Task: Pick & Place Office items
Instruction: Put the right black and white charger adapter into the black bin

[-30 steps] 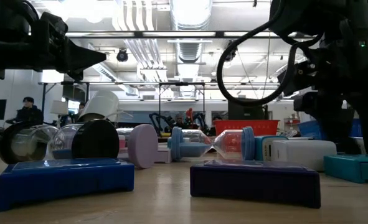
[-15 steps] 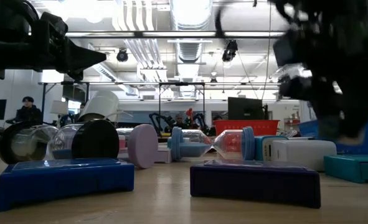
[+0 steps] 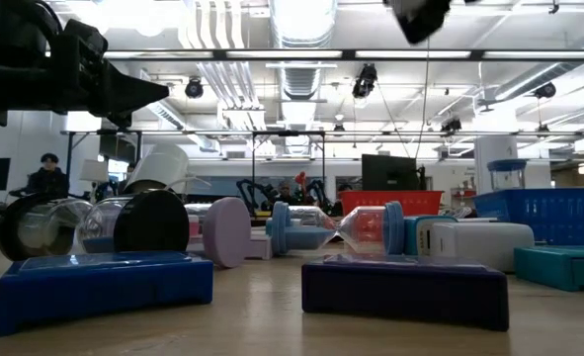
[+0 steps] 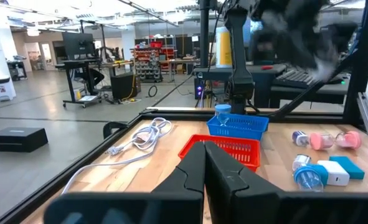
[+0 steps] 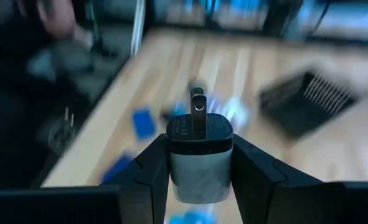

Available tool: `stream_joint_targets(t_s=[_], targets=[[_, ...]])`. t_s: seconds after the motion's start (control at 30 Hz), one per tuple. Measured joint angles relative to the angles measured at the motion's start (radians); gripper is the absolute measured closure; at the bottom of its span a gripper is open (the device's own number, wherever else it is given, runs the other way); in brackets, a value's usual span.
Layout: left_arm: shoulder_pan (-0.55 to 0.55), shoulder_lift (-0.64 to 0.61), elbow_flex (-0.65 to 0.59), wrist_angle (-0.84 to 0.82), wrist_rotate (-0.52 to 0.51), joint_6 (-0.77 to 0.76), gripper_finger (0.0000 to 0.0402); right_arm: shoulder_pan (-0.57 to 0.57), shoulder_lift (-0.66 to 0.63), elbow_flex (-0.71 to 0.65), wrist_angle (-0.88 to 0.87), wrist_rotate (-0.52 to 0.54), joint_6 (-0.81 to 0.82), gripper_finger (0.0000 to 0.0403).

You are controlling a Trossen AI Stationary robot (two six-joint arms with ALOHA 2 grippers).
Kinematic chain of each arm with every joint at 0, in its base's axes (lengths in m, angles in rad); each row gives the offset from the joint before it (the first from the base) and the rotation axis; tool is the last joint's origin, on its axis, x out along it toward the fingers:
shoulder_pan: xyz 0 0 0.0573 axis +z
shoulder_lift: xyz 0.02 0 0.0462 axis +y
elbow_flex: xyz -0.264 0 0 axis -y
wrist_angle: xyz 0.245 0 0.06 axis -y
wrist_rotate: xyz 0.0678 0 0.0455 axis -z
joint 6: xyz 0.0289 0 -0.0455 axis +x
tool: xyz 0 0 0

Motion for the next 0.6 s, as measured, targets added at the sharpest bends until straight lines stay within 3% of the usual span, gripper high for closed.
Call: stream_joint_targets(t_s=[0.37,0.6], targets=[[0.0,0.0,0.0,-0.001,0.0,-0.026,0.0396,-0.161,-0.375,-0.349,0.389,0.0,-0.005,0.028],[0.0,0.0,0.0,-0.002,0.004,-0.026,0.0396,-0.173,-0.553,-0.52,0.503,0.025,0.0,0.028]])
